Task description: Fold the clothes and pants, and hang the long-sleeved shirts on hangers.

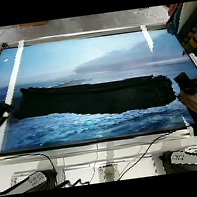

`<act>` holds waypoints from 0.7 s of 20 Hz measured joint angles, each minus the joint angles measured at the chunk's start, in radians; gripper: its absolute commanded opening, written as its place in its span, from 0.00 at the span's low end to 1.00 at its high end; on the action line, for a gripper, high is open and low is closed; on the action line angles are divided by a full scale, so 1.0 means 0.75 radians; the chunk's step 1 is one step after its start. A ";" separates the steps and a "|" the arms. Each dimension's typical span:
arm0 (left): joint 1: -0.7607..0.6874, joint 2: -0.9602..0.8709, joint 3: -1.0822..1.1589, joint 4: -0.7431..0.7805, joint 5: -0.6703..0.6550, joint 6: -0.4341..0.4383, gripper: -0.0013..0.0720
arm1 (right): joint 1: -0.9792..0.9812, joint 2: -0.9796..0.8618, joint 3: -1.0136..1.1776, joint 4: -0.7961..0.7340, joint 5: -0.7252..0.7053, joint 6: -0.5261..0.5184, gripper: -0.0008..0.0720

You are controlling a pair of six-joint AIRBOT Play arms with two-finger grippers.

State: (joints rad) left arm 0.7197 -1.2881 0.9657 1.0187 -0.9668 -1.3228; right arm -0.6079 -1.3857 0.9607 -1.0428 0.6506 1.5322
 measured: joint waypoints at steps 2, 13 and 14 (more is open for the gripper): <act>0.010 -0.008 -0.083 -0.056 0.032 -0.008 0.97 | -0.011 0.000 0.000 -0.021 0.026 -0.001 0.95; -0.094 -0.222 -0.216 -0.533 0.488 0.137 0.95 | 0.146 -0.001 0.075 -0.039 0.124 -0.175 0.95; -0.108 -0.232 -0.216 -0.562 0.544 0.171 0.92 | 0.194 0.000 0.106 -0.037 0.137 -0.187 0.94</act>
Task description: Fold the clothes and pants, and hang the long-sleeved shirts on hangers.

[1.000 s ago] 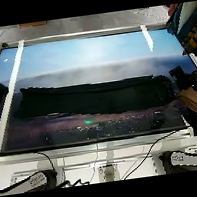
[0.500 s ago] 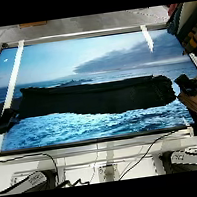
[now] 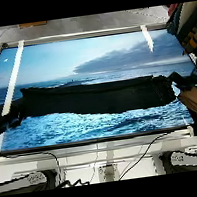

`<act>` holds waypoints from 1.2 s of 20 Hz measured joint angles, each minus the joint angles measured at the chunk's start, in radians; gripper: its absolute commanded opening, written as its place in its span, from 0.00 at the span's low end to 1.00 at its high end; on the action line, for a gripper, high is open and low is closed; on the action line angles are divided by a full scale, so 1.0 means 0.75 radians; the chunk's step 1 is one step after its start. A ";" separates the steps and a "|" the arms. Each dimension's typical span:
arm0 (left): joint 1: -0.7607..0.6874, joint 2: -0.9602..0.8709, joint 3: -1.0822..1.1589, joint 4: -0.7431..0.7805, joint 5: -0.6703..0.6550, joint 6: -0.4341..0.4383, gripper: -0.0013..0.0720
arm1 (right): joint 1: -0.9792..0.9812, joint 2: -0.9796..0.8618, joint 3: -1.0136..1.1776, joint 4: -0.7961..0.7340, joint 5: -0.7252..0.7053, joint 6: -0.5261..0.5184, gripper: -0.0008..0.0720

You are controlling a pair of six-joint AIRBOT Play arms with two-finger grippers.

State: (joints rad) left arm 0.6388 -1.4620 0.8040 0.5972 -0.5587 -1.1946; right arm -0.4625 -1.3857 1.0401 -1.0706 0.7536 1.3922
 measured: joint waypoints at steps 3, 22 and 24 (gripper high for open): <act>-0.029 -0.017 0.012 -0.020 0.120 0.063 0.20 | 0.188 -0.001 0.112 0.000 -0.012 -0.021 0.50; -0.437 0.440 0.609 -0.080 -0.305 0.323 0.06 | 1.366 -0.739 0.969 0.255 -0.168 0.148 0.05; -0.495 0.468 0.613 -0.080 -0.313 0.326 0.06 | 1.459 -0.860 1.080 0.369 -0.128 0.153 0.05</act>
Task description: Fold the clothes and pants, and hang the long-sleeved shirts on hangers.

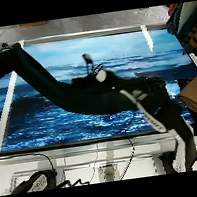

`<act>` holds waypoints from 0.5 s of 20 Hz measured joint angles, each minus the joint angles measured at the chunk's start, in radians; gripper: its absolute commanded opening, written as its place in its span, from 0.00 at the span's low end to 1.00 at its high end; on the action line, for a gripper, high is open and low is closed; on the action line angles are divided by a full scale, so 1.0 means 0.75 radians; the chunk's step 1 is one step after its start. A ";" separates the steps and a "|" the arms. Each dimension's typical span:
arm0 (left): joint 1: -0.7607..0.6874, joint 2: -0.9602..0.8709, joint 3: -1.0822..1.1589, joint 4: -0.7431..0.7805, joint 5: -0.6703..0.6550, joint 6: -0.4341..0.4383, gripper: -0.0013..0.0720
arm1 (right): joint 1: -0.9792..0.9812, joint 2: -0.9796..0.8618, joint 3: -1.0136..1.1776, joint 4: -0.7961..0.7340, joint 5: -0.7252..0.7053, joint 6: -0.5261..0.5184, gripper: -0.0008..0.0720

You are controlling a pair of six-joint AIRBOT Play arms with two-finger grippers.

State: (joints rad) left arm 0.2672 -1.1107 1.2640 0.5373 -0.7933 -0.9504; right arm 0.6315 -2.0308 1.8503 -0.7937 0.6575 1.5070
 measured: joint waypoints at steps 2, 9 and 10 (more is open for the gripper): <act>-0.044 0.013 0.002 0.000 0.001 0.001 0.06 | 0.084 -0.101 0.092 0.098 0.029 0.018 0.05; -0.125 -0.014 0.003 -0.003 0.007 0.000 0.06 | 0.124 -0.197 0.199 0.110 0.117 0.058 0.05; -0.141 -0.026 0.002 -0.002 -0.006 -0.001 0.06 | 0.084 -0.183 0.202 0.090 0.134 0.061 0.05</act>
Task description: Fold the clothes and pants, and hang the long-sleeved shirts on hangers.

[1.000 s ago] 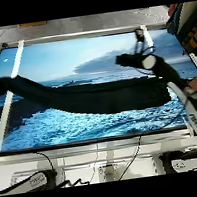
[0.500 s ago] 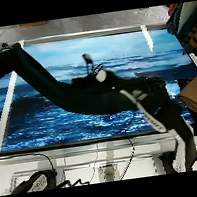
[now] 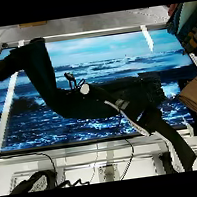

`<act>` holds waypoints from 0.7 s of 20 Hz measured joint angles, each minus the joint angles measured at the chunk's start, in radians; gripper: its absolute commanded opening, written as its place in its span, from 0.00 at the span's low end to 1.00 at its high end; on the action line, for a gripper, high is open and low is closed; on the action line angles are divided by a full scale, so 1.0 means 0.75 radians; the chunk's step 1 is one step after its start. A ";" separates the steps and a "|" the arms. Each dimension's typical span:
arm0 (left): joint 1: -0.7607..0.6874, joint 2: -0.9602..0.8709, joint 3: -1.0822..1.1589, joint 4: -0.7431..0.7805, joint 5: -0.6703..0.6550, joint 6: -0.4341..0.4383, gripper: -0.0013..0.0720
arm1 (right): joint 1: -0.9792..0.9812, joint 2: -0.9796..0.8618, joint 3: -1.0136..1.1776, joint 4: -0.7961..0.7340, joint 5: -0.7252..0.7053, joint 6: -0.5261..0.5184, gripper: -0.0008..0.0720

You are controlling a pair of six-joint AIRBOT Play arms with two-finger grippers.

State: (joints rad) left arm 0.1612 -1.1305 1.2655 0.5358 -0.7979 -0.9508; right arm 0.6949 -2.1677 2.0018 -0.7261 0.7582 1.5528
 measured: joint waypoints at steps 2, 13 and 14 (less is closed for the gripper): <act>-0.047 -0.031 -0.001 0.001 -0.032 -0.002 0.06 | -0.110 0.043 0.005 -0.049 0.071 0.004 0.05; -0.541 -0.311 -0.002 0.002 -0.356 -0.127 0.97 | -0.844 0.449 0.009 -0.126 0.493 0.003 0.05; -0.574 -0.323 -0.002 0.001 -0.375 -0.135 0.97 | -0.886 0.475 0.009 -0.137 0.519 0.001 0.05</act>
State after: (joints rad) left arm -0.2691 -1.3731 1.2644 0.5362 -1.0794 -1.0519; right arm 0.0303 -1.8118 2.0087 -0.8291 1.1473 1.5536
